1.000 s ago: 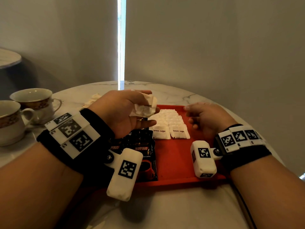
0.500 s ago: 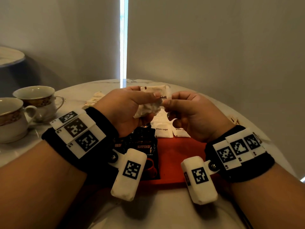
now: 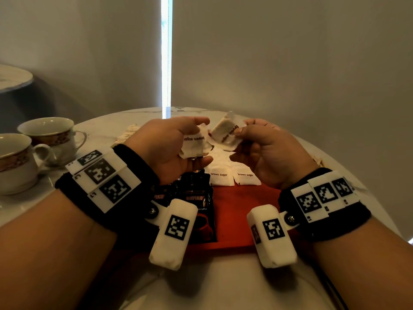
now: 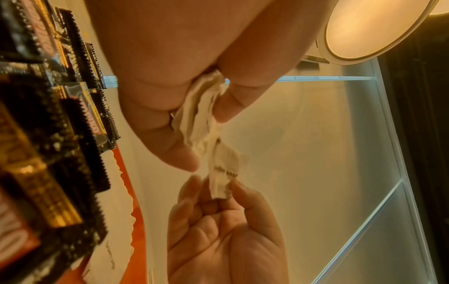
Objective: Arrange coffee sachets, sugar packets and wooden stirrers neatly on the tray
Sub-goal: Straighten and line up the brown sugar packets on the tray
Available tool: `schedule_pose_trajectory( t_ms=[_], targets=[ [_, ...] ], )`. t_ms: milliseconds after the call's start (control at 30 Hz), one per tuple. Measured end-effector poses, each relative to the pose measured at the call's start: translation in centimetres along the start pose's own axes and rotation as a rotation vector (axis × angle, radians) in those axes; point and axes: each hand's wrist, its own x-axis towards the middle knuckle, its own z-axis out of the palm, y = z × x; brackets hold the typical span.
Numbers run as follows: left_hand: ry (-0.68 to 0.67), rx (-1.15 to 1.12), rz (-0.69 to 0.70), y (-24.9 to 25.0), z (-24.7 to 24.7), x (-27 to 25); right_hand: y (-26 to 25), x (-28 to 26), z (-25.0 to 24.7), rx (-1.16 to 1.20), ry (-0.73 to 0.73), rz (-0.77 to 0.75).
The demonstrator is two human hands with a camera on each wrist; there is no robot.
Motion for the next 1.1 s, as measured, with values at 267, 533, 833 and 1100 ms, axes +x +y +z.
schedule_pose_trajectory(
  t_ms=[267, 533, 833, 1100],
  targets=[
    [-0.06, 0.02, -0.017, 0.03, 0.14, -0.4, 0.52, -0.02, 0.13, -0.022, -0.008, -0.042],
    [-0.132, 0.143, 0.047, -0.08, 0.4, -0.84, 0.84, -0.24, 0.59, -0.077, -0.07, -0.064],
    [-0.11, 0.108, 0.042, -0.18, 0.39, -0.64, 0.81, 0.01, 0.65, -0.017, -0.024, -0.08],
    [-0.047, 0.126, 0.076, -0.02, 0.34, -0.47, 0.82, 0.16, 0.49, -0.022, -0.015, -0.061]
  ],
)
